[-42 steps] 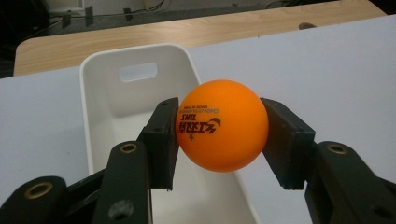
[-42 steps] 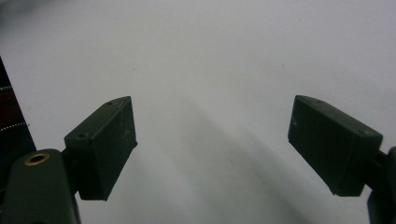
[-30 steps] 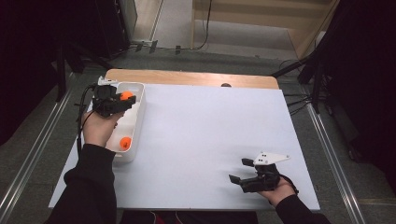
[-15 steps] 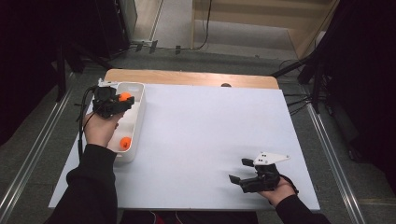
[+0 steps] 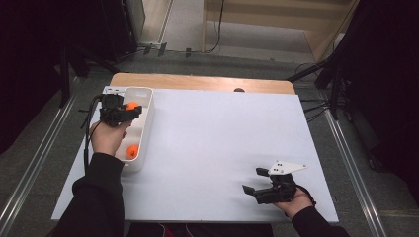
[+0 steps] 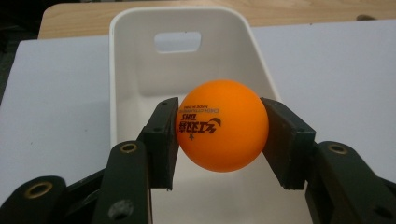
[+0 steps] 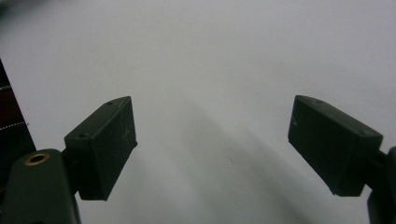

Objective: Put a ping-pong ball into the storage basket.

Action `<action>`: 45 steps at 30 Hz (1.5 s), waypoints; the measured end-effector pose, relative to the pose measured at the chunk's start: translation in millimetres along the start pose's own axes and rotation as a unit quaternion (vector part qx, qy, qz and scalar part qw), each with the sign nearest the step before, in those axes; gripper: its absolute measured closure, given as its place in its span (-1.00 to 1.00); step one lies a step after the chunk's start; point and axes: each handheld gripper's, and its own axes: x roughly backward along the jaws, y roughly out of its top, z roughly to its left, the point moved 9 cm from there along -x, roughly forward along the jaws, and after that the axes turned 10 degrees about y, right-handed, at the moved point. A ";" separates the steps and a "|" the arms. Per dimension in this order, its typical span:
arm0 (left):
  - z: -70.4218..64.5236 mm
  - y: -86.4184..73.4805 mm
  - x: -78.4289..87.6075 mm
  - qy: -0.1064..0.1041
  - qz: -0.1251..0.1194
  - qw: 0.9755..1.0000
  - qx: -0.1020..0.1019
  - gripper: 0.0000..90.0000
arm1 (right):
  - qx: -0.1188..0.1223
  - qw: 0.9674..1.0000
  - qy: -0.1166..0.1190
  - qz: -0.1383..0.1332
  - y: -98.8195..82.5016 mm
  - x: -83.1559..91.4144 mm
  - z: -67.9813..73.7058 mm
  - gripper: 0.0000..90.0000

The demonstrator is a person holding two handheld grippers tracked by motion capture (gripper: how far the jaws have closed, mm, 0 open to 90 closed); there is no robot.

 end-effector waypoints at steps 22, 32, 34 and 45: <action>-1.4 0.5 0.3 -0.012 0.001 1.000 0.004 0.02 | 0.001 1.000 -0.001 0.001 0.0 -0.6 0.4 -0.69; -14.6 6.2 10.4 -0.079 -0.009 0.997 -0.013 -0.40 | 0.003 1.000 0.001 0.000 0.7 -0.8 0.3 -0.69; -16.8 7.6 13.3 -0.090 -0.010 0.996 -0.010 -0.40 | 0.004 1.000 0.001 0.000 0.7 -0.7 0.4 -0.69; -38.6 14.7 36.0 -0.178 -0.012 0.984 -0.020 -0.41 | 0.003 1.000 -0.001 -0.002 1.3 -0.6 1.3 -0.69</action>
